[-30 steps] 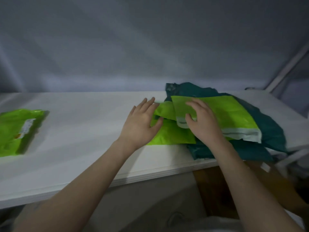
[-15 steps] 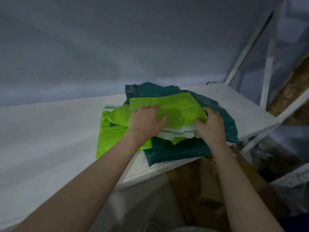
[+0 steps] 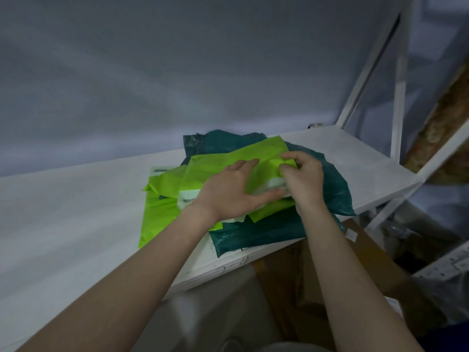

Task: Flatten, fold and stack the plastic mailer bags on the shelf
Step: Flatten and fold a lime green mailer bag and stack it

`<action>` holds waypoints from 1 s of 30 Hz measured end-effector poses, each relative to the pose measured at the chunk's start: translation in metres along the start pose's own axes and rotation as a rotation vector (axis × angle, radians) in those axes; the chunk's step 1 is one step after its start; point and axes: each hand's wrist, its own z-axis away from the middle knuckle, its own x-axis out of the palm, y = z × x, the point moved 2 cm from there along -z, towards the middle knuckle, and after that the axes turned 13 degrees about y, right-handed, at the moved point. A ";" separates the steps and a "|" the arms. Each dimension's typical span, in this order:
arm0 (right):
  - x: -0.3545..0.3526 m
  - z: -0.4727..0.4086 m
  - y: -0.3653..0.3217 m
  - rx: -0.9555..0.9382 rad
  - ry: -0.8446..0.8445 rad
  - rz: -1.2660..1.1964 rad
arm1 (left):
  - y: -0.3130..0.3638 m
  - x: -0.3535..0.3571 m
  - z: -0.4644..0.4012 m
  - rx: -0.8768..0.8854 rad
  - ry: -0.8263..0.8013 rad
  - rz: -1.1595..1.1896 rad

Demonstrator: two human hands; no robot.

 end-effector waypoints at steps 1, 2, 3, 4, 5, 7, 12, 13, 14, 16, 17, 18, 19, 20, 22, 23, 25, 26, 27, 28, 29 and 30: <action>0.002 0.003 -0.007 0.032 0.002 -0.063 | 0.004 -0.004 0.003 0.009 -0.010 -0.012; 0.004 0.007 -0.014 0.055 0.002 -0.122 | 0.007 -0.008 0.005 0.025 -0.018 -0.023; 0.007 0.010 -0.022 0.072 -0.003 -0.176 | 0.008 -0.012 0.008 0.042 -0.012 -0.032; 0.009 0.013 -0.030 0.081 -0.008 -0.220 | 0.007 -0.016 0.009 0.053 0.016 -0.033; 0.011 0.017 -0.038 0.083 -0.013 -0.252 | 0.005 -0.021 0.011 0.055 0.069 -0.025; 0.014 0.027 -0.053 0.061 -0.022 -0.286 | -0.001 -0.033 0.013 0.049 0.225 0.010; 0.019 0.056 -0.089 -0.105 -0.076 -0.283 | -0.015 -0.079 0.015 -0.100 0.482 0.169; 0.019 0.062 -0.098 -0.127 -0.110 -0.287 | -0.016 -0.089 0.016 -0.130 0.515 0.157; 0.018 0.067 -0.105 -0.144 -0.136 -0.284 | -0.017 -0.098 0.017 -0.155 0.554 0.148; 0.012 0.073 -0.118 -0.202 -0.136 -0.260 | -0.020 -0.117 0.023 -0.204 0.610 0.171; 0.007 0.075 -0.124 -0.239 -0.114 -0.249 | -0.022 -0.127 0.027 -0.230 0.623 0.190; 0.002 0.075 -0.128 -0.274 -0.086 -0.239 | -0.024 -0.136 0.032 -0.256 0.626 0.207; -0.003 0.075 -0.131 -0.300 -0.060 -0.233 | -0.027 -0.144 0.036 -0.277 0.628 0.224; -0.007 0.075 -0.134 -0.323 -0.041 -0.231 | -0.030 -0.152 0.041 -0.292 0.629 0.227; -0.011 0.076 -0.138 -0.368 -0.025 -0.207 | -0.038 -0.167 0.050 -0.304 0.632 0.245; -0.010 0.078 -0.139 -0.384 -0.040 -0.175 | -0.043 -0.173 0.054 -0.308 0.644 0.263; -0.006 0.083 -0.141 -0.368 -0.141 -0.121 | -0.052 -0.184 0.061 -0.316 0.672 0.321; -0.002 0.087 -0.140 -0.332 -0.224 -0.115 | -0.057 -0.189 0.065 -0.314 0.683 0.360; 0.003 0.092 -0.140 -0.278 -0.319 -0.117 | -0.060 -0.192 0.069 -0.321 0.683 0.410; 0.009 0.098 -0.139 -0.226 -0.411 -0.114 | -0.063 -0.196 0.074 -0.324 0.676 0.475; 0.015 0.104 -0.138 -0.187 -0.495 -0.104 | -0.066 -0.199 0.078 -0.326 0.655 0.543; 0.021 0.111 -0.136 -0.165 -0.568 -0.088 | -0.069 -0.203 0.082 -0.313 0.628 0.598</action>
